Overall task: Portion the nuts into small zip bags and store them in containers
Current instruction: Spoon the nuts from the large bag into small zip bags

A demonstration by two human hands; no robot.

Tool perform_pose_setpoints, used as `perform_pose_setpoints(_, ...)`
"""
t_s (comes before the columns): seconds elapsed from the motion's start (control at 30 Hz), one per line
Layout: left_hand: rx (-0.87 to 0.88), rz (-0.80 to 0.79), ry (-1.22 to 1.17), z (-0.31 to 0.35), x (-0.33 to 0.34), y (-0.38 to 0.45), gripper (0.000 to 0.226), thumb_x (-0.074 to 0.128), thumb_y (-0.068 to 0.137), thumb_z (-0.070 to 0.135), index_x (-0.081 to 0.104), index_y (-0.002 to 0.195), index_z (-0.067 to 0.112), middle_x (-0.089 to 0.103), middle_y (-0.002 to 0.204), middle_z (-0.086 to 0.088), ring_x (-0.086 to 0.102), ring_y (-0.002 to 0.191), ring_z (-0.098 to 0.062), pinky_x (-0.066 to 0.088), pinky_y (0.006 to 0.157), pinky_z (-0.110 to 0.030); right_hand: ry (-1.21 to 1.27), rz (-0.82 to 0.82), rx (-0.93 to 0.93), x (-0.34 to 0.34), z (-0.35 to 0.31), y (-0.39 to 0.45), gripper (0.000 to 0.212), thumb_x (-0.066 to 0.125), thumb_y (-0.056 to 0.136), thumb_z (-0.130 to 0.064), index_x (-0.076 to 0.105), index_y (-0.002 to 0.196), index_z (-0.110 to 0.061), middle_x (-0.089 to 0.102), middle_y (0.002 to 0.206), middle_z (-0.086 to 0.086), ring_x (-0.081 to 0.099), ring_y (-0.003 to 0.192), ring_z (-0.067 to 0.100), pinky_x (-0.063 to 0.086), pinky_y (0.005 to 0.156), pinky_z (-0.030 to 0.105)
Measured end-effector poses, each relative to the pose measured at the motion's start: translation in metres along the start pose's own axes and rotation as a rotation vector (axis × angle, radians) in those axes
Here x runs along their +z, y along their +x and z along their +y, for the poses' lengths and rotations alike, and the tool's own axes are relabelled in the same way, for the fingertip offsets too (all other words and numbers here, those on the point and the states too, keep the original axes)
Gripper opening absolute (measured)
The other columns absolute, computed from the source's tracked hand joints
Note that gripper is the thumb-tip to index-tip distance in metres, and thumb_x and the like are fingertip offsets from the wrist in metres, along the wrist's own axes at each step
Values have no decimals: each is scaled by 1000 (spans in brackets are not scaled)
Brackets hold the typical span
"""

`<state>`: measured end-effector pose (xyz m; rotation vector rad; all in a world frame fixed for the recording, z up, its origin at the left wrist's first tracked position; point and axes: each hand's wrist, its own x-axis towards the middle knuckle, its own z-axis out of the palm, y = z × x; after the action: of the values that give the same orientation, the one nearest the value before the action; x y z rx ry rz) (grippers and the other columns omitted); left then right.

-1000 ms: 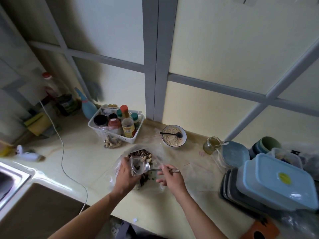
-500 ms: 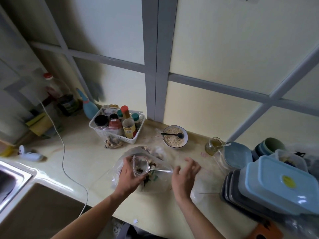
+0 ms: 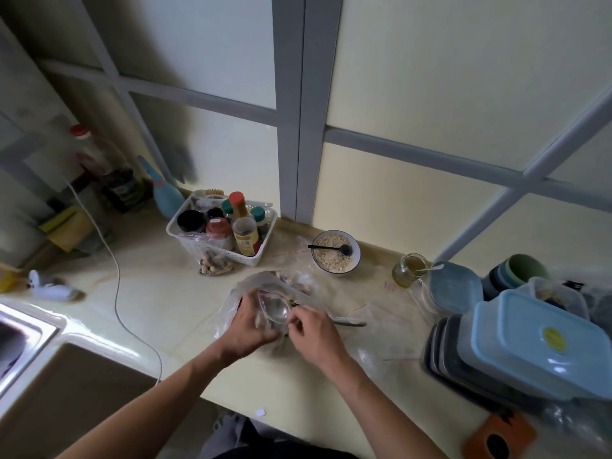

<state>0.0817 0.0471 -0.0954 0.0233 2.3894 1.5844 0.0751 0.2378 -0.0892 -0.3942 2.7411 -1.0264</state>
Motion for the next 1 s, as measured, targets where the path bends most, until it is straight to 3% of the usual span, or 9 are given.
perform_pose_setpoints(0.1, -54, 11, -146, 9, -12, -4, 63, 68, 69, 36, 47, 126, 21, 60, 120, 2, 58, 110, -5, 46, 89, -16, -6, 61, -111, -8, -8, 3, 5, 57, 87, -20, 61, 86, -20, 62, 91, -5, 59, 78, 13, 52, 72, 34)
perform_pose_setpoints(0.23, -74, 11, -190, 4, -30, -8, 31, 65, 80, 16, 55, 109, 13, 67, 101, -3, 64, 94, -21, 53, 75, -35, -26, -39, -186, -34, -24, 10, 6, 65, 90, -24, 69, 90, -21, 67, 90, -8, 57, 77, 7, 48, 71, 25)
perform_pose_setpoints(0.3, -72, -32, -235, 4, -39, -10, 31, 70, 84, 8, 53, 110, 9, 68, 100, -9, 65, 90, -22, 56, 75, -38, -48, -141, -153, -54, -32, 15, 7, 70, 89, -30, 73, 90, -23, 69, 86, -10, 62, 76, 6, 53, 73, 25)
perform_pose_setpoints(0.37, -45, -42, -278, 11, -49, -10, 34, 74, 87, 2, 51, 111, 4, 68, 96, -8, 66, 82, -16, 54, 70, -30, -29, -159, -160, -72, -42, 18, 8, 71, 90, -30, 74, 88, -23, 70, 83, -10, 65, 75, 5, 56, 73, 27)
perform_pose_setpoints(0.5, 18, 25, -458, 31, -71, -4, 27, 71, 87, -2, 55, 108, -6, 65, 90, -12, 64, 81, -22, 55, 76, -33, 116, 104, -263, -88, -75, 26, 7, 65, 94, -16, 68, 87, -16, 66, 82, -7, 62, 78, 10, 51, 70, 22)
perform_pose_setpoints(0.6, 51, 61, -528, 47, -90, 1, 21, 70, 89, 7, 63, 100, -9, 68, 88, -13, 63, 82, -21, 52, 77, -28, 153, 187, -259, -82, -97, 41, 6, 65, 95, -17, 62, 90, -17, 63, 85, -8, 62, 80, 9, 50, 72, 24)
perform_pose_setpoints(0.77, 102, 65, -590, 58, -131, 5, 30, 75, 88, 26, 70, 102, -1, 69, 101, -29, 65, 91, -30, 50, 84, -38, 134, 76, -261, -65, -126, 62, 14, 73, 90, -26, 62, 98, -25, 64, 94, -13, 64, 90, 6, 54, 76, 22)
perform_pose_setpoints(0.9, 152, 80, -577, 51, -165, 5, 13, 71, 89, 12, 71, 95, 0, 71, 88, -11, 62, 80, -18, 49, 76, -24, 172, 169, -243, -48, -158, 78, 12, 72, 91, -12, 63, 96, -19, 70, 90, -10, 68, 87, 1, 50, 78, 8)
perform_pose_setpoints(1.0, 169, 118, -637, 43, -194, 6, 18, 75, 86, 21, 73, 92, 4, 68, 86, -12, 59, 81, -21, 50, 78, -26, 282, 261, -242, -35, -186, 86, 24, 74, 91, -17, 60, 110, -20, 75, 95, -11, 71, 90, 0, 56, 81, 15)
